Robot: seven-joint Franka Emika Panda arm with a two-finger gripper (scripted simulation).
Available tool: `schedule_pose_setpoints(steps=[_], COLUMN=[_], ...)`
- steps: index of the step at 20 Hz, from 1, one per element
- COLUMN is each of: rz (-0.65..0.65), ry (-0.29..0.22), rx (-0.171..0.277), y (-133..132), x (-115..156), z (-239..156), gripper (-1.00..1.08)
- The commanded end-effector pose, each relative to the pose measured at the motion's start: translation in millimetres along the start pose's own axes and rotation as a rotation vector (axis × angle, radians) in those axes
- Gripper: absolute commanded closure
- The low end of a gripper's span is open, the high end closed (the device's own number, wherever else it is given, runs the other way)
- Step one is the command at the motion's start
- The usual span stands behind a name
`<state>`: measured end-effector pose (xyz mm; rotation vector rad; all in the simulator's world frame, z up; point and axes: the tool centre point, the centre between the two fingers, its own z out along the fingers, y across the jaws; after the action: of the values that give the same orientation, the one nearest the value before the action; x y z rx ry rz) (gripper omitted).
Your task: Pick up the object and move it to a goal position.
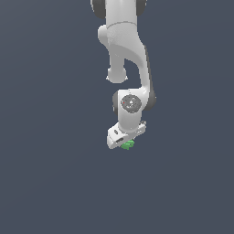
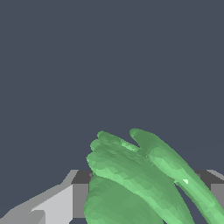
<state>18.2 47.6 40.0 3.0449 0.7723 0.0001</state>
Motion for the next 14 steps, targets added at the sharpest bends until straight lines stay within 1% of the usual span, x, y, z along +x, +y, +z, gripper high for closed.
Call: schedule_pose_setpoints(steps=[1, 8, 14], rz=[-0.001, 0.0, 0.0], ry=[0.0, 0.0, 0.0], rx=[0.0, 0.0, 0.0], y=[-0.4, 0.7, 6.9], x=[0.2, -1.6, -16.3], z=[0.5, -0.4, -3.3], gripper=[1.08, 1.08, 1.08])
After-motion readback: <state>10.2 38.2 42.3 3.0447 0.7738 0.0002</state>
